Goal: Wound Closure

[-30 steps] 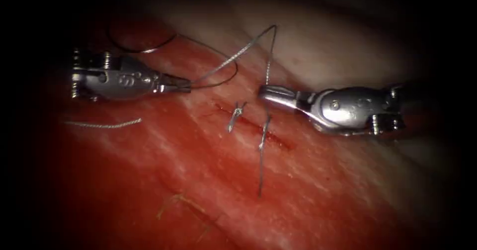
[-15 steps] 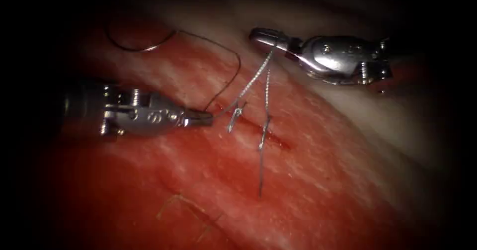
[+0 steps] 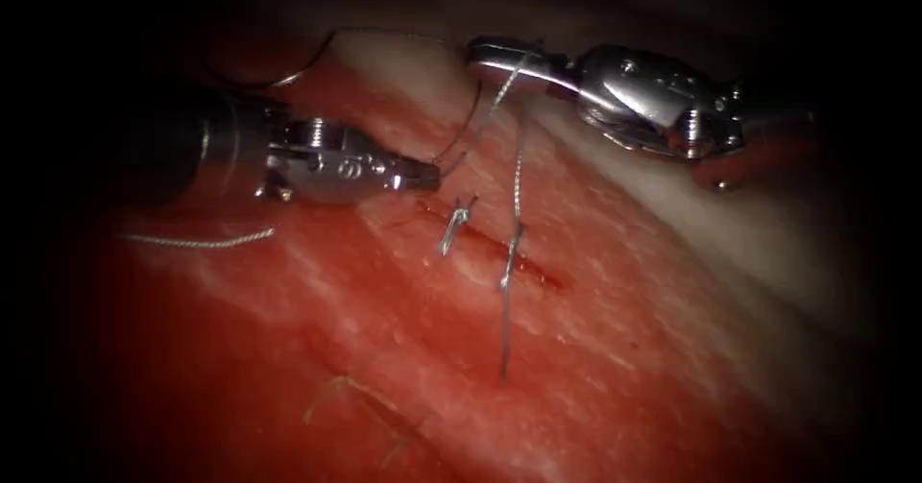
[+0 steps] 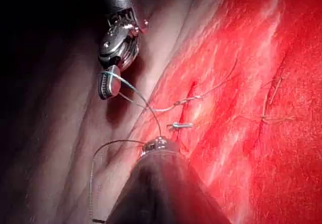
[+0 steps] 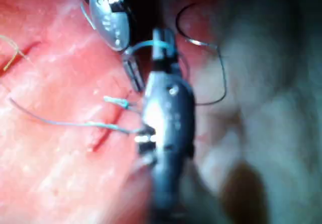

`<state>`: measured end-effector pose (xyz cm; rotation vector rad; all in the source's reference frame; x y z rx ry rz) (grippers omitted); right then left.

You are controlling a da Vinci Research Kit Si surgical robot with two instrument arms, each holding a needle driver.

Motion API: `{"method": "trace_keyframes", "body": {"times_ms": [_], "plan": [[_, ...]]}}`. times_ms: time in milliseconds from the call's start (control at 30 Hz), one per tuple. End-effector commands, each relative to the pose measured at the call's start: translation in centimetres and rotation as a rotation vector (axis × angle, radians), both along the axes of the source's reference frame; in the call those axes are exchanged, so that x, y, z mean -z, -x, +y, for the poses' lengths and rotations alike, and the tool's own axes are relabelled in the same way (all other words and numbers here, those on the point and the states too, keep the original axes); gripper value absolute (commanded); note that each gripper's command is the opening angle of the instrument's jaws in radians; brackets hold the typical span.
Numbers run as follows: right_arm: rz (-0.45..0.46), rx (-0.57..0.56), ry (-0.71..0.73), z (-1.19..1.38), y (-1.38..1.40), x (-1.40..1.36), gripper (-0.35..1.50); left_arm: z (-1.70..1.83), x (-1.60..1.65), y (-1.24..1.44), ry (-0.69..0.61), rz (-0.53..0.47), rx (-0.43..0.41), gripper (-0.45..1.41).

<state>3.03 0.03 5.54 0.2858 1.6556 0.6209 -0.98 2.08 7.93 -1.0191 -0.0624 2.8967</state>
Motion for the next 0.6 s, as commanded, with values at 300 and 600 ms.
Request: {"method": "trace_keyframes", "body": {"times_ms": [300,600], "plan": [[0.113,0.091,0.020,-0.17,-0.11,0.06,0.12,0.07,-0.51,0.19,0.008,0.026,-0.015,-0.45],[0.147,0.220,0.043,-0.44,-0.16,0.04,0.27,0.25,-0.73,0.19,0.009,0.033,-0.013,-0.45]]}}
